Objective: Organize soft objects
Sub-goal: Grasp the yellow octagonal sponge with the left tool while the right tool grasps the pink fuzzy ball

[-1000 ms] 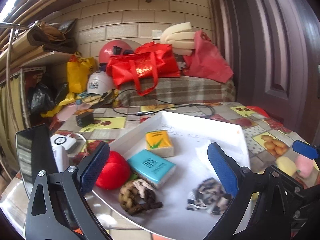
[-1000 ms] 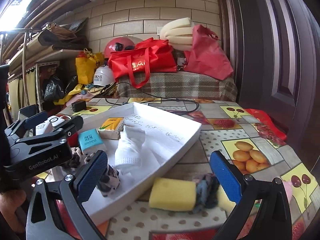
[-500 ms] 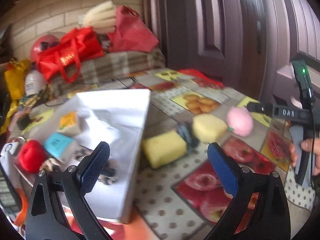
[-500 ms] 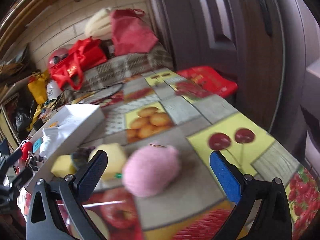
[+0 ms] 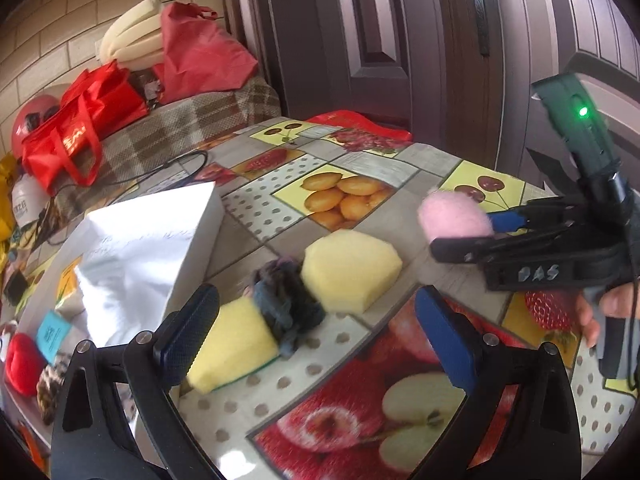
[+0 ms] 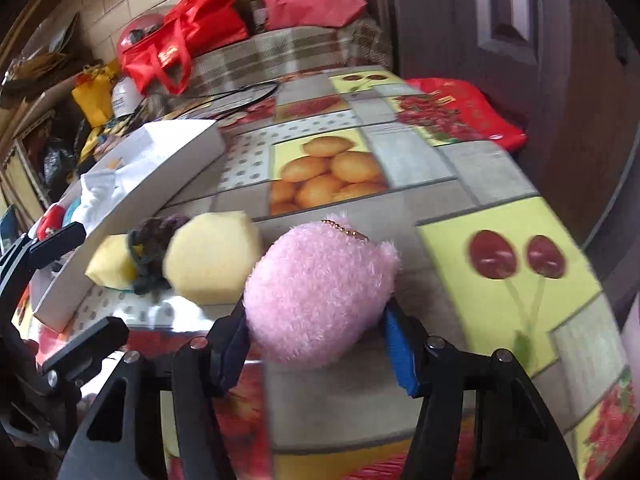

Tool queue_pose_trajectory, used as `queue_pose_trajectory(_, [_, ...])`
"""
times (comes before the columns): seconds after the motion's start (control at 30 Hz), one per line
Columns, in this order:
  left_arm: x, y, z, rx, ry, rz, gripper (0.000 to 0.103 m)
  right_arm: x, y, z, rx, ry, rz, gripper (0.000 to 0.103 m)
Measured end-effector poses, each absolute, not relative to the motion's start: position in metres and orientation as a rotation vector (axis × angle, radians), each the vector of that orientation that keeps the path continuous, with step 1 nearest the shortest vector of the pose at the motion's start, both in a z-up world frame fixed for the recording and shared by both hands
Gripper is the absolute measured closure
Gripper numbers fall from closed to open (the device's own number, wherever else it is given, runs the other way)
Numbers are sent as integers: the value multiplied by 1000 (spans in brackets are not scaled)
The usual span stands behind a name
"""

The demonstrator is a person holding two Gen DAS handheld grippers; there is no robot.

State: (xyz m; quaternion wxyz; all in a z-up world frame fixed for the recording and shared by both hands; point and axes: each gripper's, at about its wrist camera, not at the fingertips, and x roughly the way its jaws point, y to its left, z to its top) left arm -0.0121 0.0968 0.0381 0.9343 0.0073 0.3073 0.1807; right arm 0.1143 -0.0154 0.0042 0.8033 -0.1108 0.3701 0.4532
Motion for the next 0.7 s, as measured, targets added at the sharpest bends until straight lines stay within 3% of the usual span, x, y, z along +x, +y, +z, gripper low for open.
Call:
queue_pose_trajectory(0.17, [39, 95, 33, 127, 672, 388, 4, 155, -53, 0, 21, 882, 978, 42])
queue_pose_trajectory(0.33, [81, 109, 16, 119, 826, 371, 4, 156, -58, 1, 78, 891, 1002, 42])
queue_pose_trajectory(0.57, [53, 60, 12, 56, 865, 17, 5, 159, -61, 1, 115, 898, 1020, 42])
queue_pose_trajectory(0.7, [29, 40, 26, 124, 741, 33, 5, 159, -61, 1, 114, 899, 1020, 42])
